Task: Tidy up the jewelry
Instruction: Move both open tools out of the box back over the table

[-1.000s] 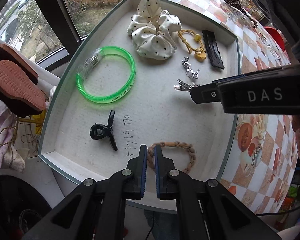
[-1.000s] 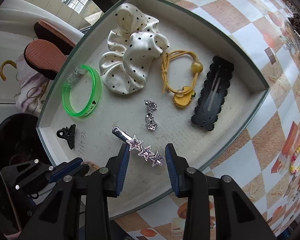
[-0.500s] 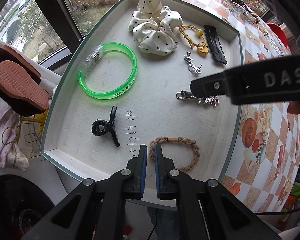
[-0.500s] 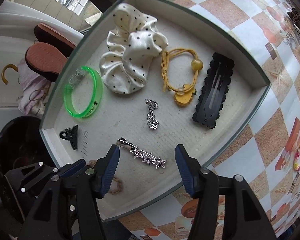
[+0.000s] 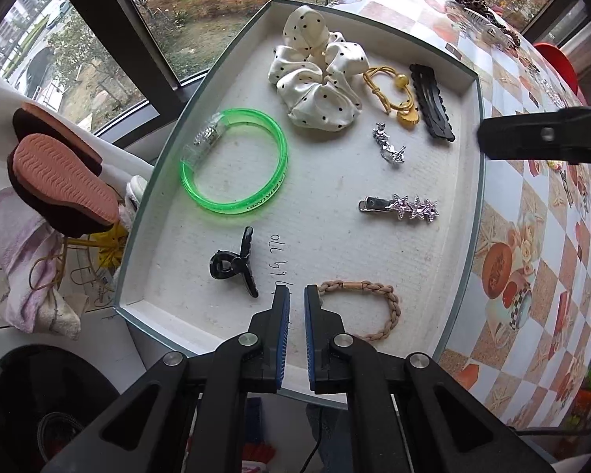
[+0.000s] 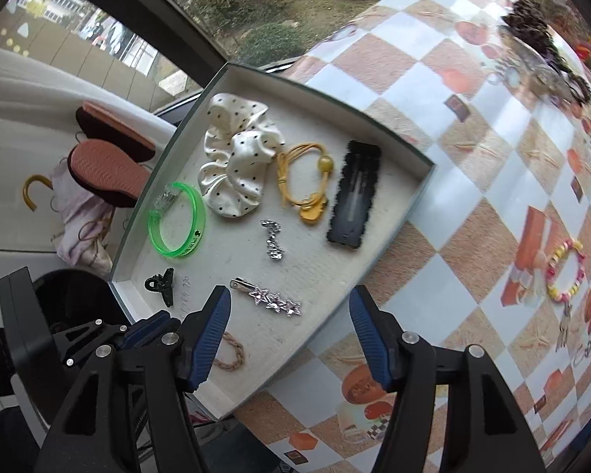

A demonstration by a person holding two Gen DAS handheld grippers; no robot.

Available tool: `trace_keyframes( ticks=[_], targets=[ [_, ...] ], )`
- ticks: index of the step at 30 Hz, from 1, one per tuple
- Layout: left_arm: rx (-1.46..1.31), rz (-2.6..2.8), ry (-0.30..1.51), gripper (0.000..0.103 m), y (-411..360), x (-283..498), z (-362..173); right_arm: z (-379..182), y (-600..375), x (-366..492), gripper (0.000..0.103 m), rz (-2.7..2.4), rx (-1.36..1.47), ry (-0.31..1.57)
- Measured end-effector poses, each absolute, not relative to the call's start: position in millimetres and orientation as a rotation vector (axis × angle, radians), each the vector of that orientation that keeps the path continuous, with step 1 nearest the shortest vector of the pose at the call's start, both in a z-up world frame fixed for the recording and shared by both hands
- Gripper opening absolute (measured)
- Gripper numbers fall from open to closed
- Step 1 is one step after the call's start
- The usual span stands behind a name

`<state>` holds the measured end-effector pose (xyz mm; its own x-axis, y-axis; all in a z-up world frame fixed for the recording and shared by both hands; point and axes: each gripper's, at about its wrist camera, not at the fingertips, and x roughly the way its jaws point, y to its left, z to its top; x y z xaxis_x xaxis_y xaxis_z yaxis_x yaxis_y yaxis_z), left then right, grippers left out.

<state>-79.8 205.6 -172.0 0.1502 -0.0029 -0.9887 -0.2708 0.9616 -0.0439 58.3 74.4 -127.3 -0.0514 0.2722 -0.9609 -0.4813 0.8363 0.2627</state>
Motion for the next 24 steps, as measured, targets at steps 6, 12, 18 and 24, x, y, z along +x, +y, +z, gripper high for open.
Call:
trace_keyframes(
  ticks=[6,12,18,24],
  targets=[
    [-0.187,0.238,1.378,0.103,200,-81,-156,-119,40,61,0.073,0.563,-0.103,1.495],
    [-0.149,0.215,1.372,0.103,187,-73,-139,-112,2,61,0.079,0.505,-0.030,1.486],
    [-0.082,0.161,1.341,0.103,165,-57,-119,-107,-50,64,0.088,0.413,0.070,1.477],
    [-0.011,0.114,1.323,0.103,134,-34,-106,-110,-106,59,0.089,0.295,0.161,1.474]
  ],
)
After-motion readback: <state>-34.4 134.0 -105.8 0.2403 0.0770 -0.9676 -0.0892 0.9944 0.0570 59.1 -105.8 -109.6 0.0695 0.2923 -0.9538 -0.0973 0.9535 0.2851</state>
